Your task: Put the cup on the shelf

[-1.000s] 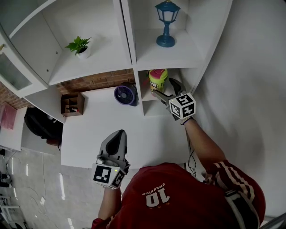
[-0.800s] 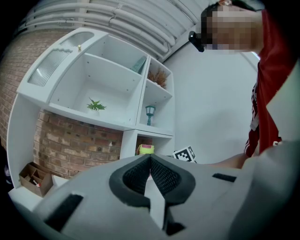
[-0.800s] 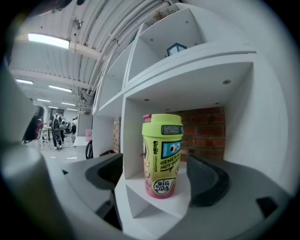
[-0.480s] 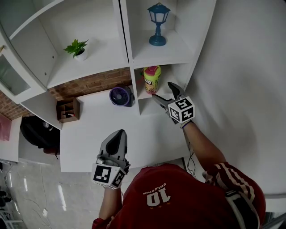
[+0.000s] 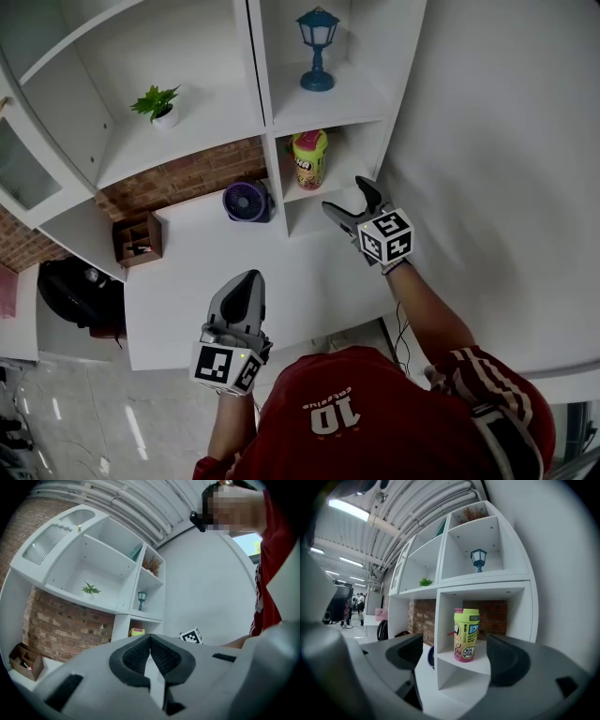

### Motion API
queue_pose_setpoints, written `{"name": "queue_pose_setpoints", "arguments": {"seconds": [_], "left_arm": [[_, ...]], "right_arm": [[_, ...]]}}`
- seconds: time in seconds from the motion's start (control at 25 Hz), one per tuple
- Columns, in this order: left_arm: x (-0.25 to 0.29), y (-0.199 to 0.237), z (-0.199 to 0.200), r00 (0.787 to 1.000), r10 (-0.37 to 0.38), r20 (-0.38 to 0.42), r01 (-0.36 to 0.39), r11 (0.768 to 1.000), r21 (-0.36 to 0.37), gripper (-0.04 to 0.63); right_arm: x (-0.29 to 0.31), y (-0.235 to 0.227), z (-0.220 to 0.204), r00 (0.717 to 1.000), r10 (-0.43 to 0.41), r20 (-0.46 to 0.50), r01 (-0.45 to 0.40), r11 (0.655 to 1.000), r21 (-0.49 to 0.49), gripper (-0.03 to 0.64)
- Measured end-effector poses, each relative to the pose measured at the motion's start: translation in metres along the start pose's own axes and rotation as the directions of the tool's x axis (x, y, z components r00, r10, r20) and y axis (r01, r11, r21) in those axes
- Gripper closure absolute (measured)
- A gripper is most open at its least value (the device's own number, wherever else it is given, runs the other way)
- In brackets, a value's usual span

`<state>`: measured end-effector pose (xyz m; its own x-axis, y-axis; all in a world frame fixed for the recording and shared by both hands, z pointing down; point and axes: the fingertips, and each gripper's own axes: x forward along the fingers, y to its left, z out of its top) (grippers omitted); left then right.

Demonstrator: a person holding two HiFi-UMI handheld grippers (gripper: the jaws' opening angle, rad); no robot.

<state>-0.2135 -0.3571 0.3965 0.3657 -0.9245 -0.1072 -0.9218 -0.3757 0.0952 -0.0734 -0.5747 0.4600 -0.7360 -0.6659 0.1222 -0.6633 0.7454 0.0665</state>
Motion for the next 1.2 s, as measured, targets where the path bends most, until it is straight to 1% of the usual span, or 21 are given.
{"name": "queue_pose_setpoints", "arguments": {"seconds": [0.32,0.52,0.72,0.92,1.04,1.12,1.2], "left_arm": [[-0.021,0.002,0.000,0.999,-0.034,-0.011,0.034,0.999,0.003,0.601],[-0.029,-0.001,-0.001,0.999,-0.046,-0.001,0.046,0.999,0.005,0.601],[-0.034,-0.002,-0.008,0.999,-0.052,-0.004,0.052,0.998,-0.017,0.601],[-0.039,-0.004,-0.009,0.999,-0.052,-0.006,0.052,0.998,-0.032,0.601],[-0.044,-0.006,-0.003,0.999,-0.044,0.000,0.044,0.999,-0.002,0.601],[-0.051,-0.004,0.004,1.000,-0.019,0.013,0.019,1.000,0.023,0.601],[-0.061,-0.005,0.012,1.000,0.016,0.025,-0.017,0.999,0.033,0.601]], "right_arm": [[-0.034,0.021,-0.006,0.999,-0.050,0.009,0.049,0.998,0.038,0.206],[-0.054,0.033,-0.011,0.998,-0.067,0.003,0.067,0.997,0.048,0.206],[-0.075,0.044,-0.007,0.996,-0.085,0.007,0.084,0.995,0.058,0.209],[-0.096,0.063,-0.002,0.997,-0.077,0.006,0.077,0.996,0.052,0.209],[-0.107,0.074,0.006,0.998,-0.063,0.018,0.062,0.997,0.037,0.209],[-0.116,0.081,0.012,0.998,-0.049,0.033,0.048,0.998,0.032,0.209],[-0.129,0.088,0.019,0.998,-0.036,0.054,0.034,0.999,0.027,0.209]]}}
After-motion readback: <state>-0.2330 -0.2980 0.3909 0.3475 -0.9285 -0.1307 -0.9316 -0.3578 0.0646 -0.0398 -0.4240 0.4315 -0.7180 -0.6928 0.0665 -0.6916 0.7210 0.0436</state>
